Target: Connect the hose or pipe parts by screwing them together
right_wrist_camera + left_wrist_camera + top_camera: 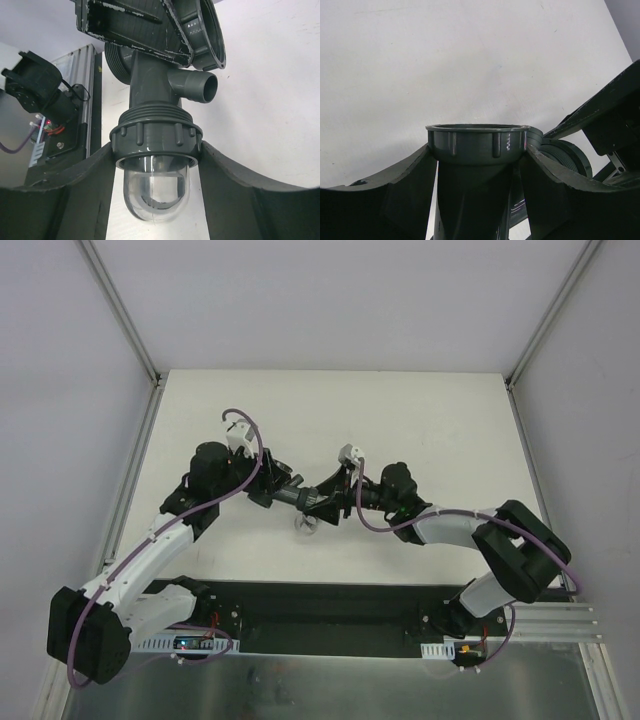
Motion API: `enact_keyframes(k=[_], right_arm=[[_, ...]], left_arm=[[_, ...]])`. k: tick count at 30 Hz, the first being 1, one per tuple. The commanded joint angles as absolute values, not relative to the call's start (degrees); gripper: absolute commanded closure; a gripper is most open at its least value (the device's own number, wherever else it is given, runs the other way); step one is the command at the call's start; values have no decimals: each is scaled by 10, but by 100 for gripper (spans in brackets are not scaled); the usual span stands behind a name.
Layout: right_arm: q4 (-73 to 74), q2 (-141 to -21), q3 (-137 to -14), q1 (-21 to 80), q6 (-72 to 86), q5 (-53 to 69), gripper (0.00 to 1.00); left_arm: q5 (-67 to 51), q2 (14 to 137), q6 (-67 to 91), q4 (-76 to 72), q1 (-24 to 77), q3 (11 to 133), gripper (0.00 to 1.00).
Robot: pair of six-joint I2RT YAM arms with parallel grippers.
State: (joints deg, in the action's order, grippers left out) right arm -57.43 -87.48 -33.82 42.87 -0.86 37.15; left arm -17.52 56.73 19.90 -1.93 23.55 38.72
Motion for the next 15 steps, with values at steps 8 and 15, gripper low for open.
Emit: enact_keyframes(k=[8,15], right_arm=[[-771,-888,-374,396,112,330,91],[-773,-893,-386,385,164,333,92]], left_arm=[[-302,522,258,-95,256,343,100],[-304,492,265,-149,256,309,100]])
